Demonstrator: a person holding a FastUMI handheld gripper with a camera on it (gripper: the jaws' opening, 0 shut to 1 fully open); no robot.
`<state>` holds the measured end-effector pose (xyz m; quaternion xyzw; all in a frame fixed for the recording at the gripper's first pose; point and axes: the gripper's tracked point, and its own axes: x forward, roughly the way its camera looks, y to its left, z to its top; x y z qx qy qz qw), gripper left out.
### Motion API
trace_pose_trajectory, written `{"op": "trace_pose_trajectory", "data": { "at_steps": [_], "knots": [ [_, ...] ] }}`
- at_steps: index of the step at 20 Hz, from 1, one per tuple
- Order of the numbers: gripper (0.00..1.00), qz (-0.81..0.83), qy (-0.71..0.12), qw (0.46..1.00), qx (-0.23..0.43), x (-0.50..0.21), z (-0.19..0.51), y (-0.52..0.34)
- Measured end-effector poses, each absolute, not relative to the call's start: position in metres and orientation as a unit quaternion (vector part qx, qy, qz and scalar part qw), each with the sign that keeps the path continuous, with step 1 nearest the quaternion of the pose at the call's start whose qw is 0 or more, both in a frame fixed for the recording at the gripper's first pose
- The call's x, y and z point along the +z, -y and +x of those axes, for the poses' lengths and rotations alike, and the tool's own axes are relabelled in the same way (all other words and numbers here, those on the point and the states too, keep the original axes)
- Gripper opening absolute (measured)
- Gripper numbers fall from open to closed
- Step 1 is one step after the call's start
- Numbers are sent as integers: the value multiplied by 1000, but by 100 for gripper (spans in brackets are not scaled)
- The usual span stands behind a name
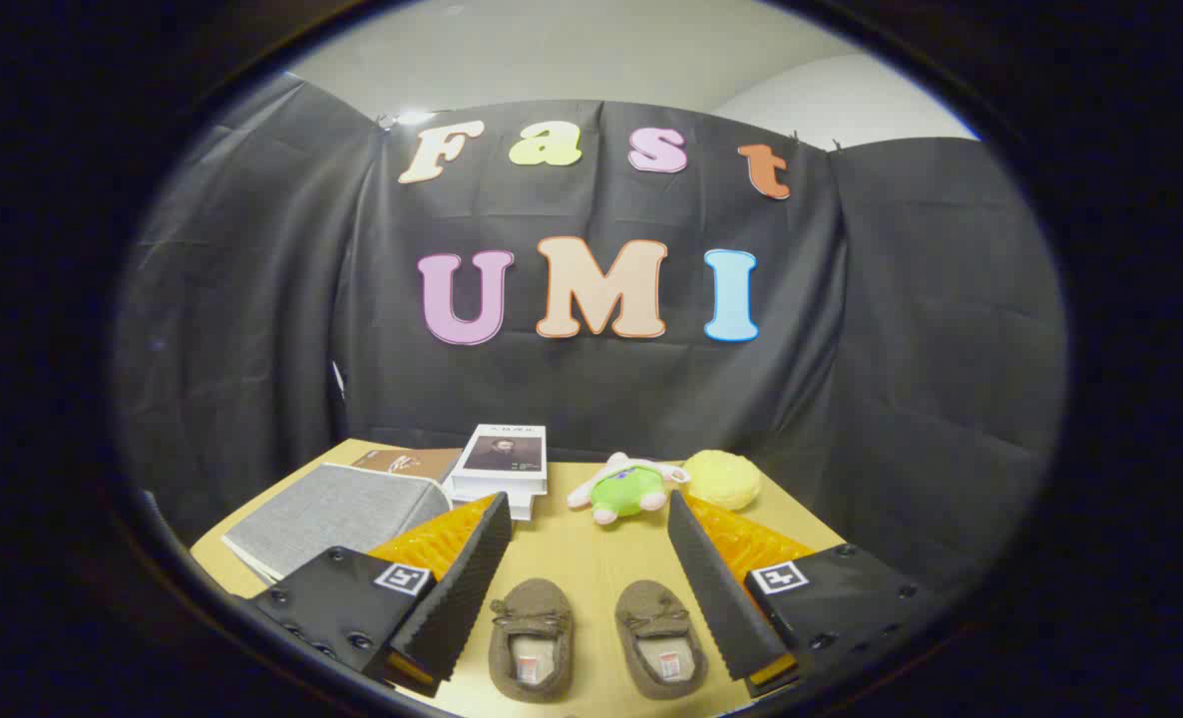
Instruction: Open the storage box then place both shoes into the box .Put the left shoe in first, then the right shoe, with the right side of both shoes facing outward in a uniform manner.
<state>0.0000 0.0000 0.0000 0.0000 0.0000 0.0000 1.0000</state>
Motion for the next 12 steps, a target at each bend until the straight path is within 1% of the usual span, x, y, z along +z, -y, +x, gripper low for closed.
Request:
{"op": "trace_pose_trajectory", "data": {
  "at_steps": [6,12],
  "knots": [
    [100,6,0,1000,6,-2,-3,-7],
    [99,41,1,999,35,-3,-7,-26]
  ]
}}
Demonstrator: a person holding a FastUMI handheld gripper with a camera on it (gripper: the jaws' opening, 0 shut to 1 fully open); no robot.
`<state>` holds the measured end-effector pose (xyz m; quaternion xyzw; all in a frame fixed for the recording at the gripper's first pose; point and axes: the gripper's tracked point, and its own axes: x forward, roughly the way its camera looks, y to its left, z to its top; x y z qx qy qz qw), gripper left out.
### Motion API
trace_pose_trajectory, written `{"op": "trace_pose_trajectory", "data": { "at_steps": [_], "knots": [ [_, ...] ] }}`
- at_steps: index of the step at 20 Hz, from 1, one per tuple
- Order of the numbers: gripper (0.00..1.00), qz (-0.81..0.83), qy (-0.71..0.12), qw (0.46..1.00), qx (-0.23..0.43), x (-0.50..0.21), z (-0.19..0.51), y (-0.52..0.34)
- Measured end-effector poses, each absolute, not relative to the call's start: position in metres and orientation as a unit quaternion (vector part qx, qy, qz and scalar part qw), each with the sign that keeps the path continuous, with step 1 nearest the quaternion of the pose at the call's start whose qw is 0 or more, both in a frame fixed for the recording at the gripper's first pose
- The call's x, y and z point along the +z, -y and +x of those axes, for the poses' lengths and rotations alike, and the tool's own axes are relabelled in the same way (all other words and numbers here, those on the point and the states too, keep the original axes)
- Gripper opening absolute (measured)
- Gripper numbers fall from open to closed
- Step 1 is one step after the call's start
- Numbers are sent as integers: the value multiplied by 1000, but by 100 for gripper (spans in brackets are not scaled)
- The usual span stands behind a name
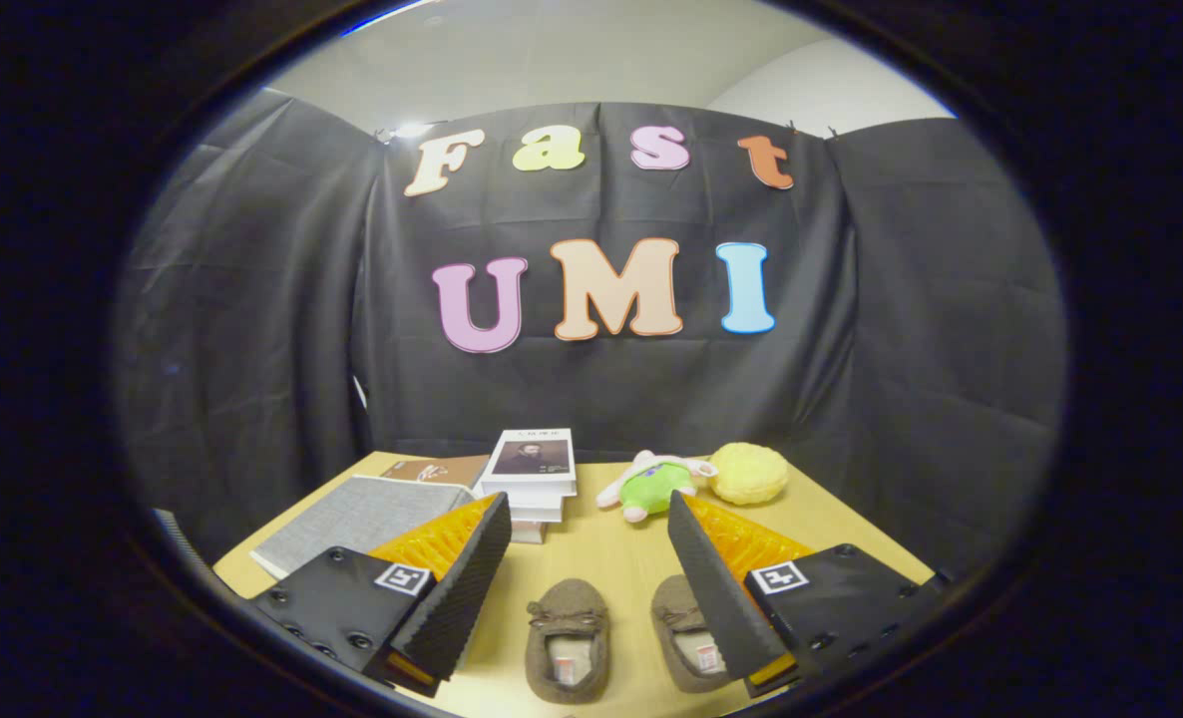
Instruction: Open the storage box then place both shoes into the box .Put the left shoe in first, then the right shoe, with the right side of both shoes facing outward in a uniform manner.
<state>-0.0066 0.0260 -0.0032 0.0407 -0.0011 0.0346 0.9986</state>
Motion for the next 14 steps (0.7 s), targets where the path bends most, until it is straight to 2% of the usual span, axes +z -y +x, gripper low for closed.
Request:
{"op": "trace_pose_trajectory", "data": {
  "at_steps": [9,14],
  "knots": [
    [97,167,-10,982,93,-23,-16,-74],
    [97,310,-21,945,104,-42,-22,-93]
  ]
}}
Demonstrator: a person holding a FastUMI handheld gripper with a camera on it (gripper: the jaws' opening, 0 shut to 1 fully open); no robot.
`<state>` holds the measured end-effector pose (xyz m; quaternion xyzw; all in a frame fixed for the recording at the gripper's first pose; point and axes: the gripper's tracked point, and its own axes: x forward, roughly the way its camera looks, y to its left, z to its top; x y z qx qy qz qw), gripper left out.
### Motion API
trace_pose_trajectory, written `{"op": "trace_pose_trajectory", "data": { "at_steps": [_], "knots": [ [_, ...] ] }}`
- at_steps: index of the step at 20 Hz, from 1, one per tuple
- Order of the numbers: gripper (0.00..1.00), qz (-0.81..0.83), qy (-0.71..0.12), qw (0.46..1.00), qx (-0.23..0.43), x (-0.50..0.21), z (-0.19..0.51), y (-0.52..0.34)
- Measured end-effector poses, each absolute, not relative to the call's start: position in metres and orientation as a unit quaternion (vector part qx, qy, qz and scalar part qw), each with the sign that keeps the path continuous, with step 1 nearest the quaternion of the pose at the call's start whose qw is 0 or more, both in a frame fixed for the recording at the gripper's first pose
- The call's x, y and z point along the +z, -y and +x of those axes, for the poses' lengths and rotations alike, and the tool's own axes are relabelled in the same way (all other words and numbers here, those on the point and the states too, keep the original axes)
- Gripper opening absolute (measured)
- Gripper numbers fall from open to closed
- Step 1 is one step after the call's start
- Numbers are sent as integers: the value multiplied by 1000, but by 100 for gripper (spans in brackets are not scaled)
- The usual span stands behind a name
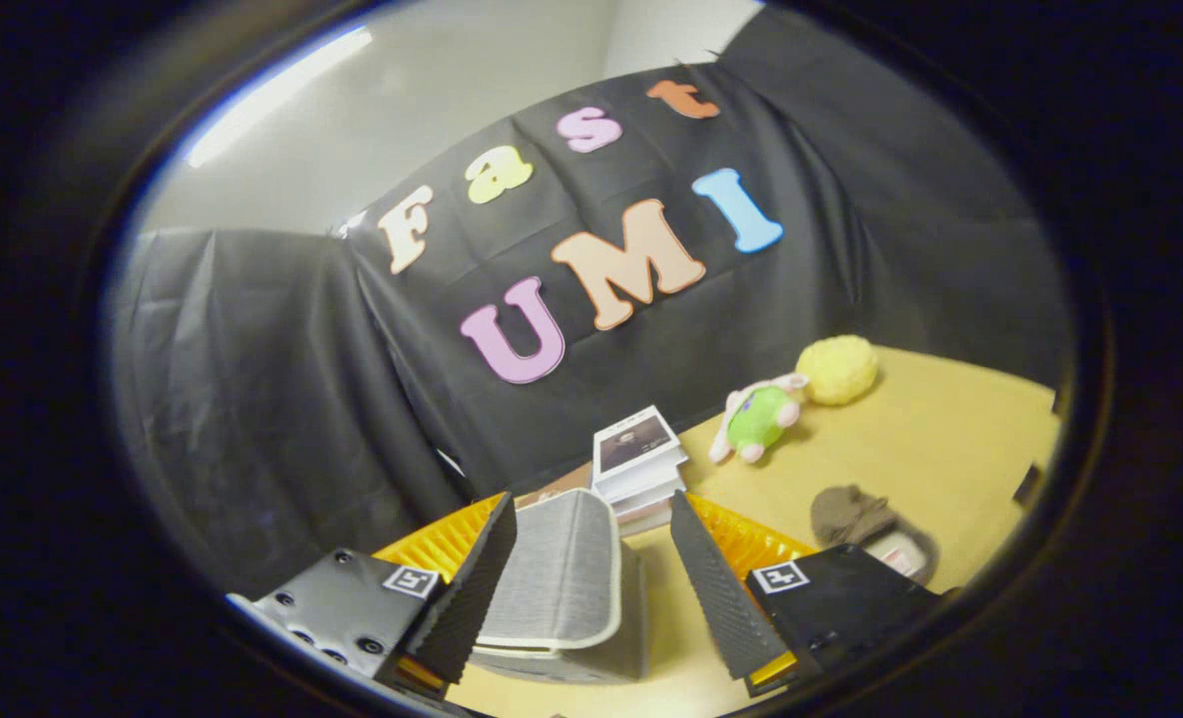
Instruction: Open the storage box then place both shoes into the box .Put the left shoe in first, then the right shoe, with the right side of both shoes facing outward in a uniform manner.
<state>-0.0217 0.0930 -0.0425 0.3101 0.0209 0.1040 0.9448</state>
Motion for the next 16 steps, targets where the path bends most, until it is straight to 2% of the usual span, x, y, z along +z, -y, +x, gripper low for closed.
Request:
{"op": "trace_pose_trajectory", "data": {
  "at_steps": [16],
  "knots": [
    [95,571,-114,812,30,-145,-13,-125]
  ]
}}
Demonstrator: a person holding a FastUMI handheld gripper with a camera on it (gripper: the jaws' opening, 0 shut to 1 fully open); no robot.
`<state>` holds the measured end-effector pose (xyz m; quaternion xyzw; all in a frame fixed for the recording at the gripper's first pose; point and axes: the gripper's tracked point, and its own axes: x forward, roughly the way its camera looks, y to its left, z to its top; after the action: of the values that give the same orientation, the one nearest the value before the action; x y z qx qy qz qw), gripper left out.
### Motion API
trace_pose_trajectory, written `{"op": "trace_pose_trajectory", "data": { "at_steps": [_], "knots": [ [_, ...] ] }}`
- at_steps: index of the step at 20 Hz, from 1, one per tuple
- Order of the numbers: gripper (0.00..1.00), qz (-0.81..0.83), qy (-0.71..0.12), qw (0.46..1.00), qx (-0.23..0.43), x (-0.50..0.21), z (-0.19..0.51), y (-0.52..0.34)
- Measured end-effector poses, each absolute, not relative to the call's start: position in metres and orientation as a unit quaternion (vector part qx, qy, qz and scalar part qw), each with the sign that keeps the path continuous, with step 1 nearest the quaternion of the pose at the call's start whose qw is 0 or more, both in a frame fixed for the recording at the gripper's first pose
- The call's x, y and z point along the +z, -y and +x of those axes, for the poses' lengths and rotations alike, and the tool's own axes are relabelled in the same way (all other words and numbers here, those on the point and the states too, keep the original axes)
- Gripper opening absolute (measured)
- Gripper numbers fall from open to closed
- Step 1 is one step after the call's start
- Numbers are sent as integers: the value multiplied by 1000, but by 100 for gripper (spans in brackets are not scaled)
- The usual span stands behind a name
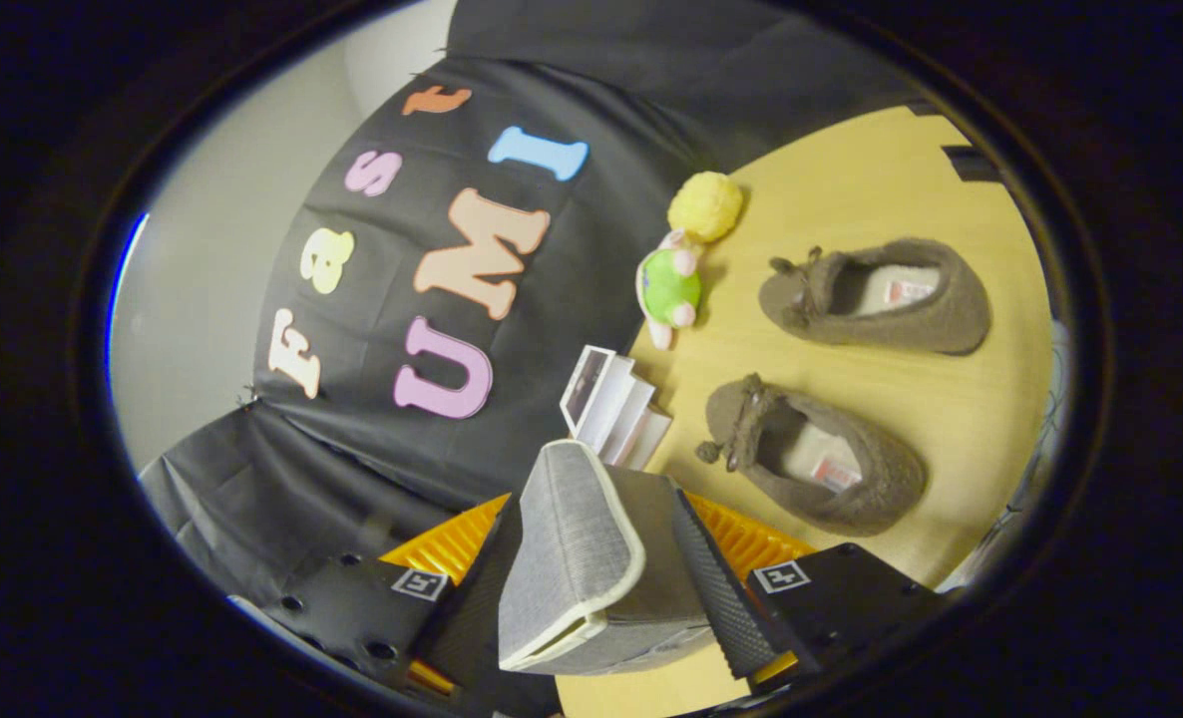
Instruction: Open the storage box then place both shoes into the box .Put the left shoe in first, then the right shoe, with the right side of both shoes facing outward in a uniform manner.
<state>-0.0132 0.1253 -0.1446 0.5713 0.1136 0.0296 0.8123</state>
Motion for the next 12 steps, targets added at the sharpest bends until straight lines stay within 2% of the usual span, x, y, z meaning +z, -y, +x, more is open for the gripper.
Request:
{"op": "trace_pose_trajectory", "data": {
  "at_steps": [4,10,12],
  "knots": [
    [94,605,-144,783,34,-164,-8,-140],
    [93,658,-142,736,70,-161,-1,-161],
    [84,671,-137,725,74,-156,4,-166]
  ]
}}
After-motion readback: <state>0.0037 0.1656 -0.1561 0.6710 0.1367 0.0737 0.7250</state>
